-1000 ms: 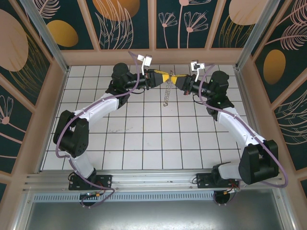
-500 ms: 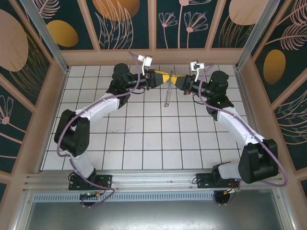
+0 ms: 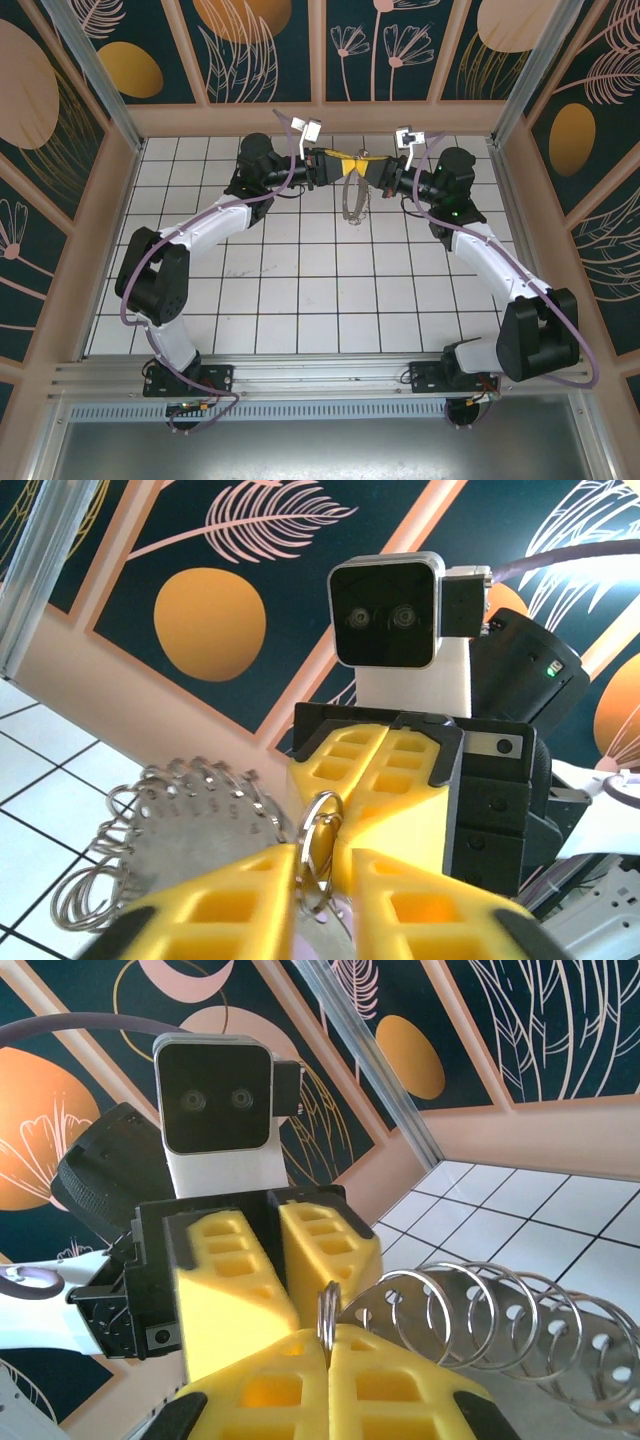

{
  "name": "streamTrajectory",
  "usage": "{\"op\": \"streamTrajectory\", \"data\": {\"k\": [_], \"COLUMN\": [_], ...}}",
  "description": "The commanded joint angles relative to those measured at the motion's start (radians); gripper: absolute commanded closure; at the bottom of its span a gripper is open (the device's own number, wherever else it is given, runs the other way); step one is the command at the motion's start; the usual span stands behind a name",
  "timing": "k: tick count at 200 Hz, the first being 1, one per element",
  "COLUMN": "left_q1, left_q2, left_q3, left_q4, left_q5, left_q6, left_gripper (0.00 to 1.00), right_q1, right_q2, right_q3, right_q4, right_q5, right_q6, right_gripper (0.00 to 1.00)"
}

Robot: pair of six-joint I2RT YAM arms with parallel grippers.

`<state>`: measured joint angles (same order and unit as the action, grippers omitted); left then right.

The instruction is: Put the keys on the keyring

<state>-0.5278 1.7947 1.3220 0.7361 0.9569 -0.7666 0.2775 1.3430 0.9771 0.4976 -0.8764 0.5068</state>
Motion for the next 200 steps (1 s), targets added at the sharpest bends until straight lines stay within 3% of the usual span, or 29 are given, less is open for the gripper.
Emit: {"op": "streamTrajectory", "data": {"k": [1, 21, 41, 71, 88, 133, 200], "left_q1": [-0.014, -0.016, -0.015, -0.015, -0.015, -0.014, -0.015], "left_q2": [0.005, 0.001, -0.004, -0.011, -0.015, -0.018, -0.018], "left_q3": [0.020, 0.017, 0.014, 0.011, 0.010, 0.011, 0.016], "left_q4": [0.019, 0.026, 0.039, 0.046, 0.042, 0.029, 0.029], "left_q5": [0.032, 0.028, 0.022, 0.019, 0.020, 0.020, 0.019], "left_q6": [0.012, 0.011, 0.008, 0.010, 0.016, 0.024, 0.023], "left_gripper": [0.88, 1.00, 1.00, 1.00, 1.00, 1.00, 1.00], "right_q1": [0.007, 0.007, 0.004, -0.026, -0.061, -0.081, -0.012], "right_q2": [-0.004, -0.007, -0.009, -0.041, -0.076, -0.099, -0.056], "right_q3": [0.041, 0.040, 0.046, 0.035, 0.010, 0.002, 0.015], "right_q4": [0.047, 0.042, 0.028, 0.033, 0.059, 0.117, 0.142], "right_q5": [-0.004, -0.006, -0.010, -0.002, 0.005, -0.036, -0.077], "right_q6": [-0.009, -0.011, -0.018, -0.001, 0.027, 0.095, 0.109], "right_gripper": [1.00, 1.00, 1.00, 0.66, 0.59, 0.57, 0.63]}}
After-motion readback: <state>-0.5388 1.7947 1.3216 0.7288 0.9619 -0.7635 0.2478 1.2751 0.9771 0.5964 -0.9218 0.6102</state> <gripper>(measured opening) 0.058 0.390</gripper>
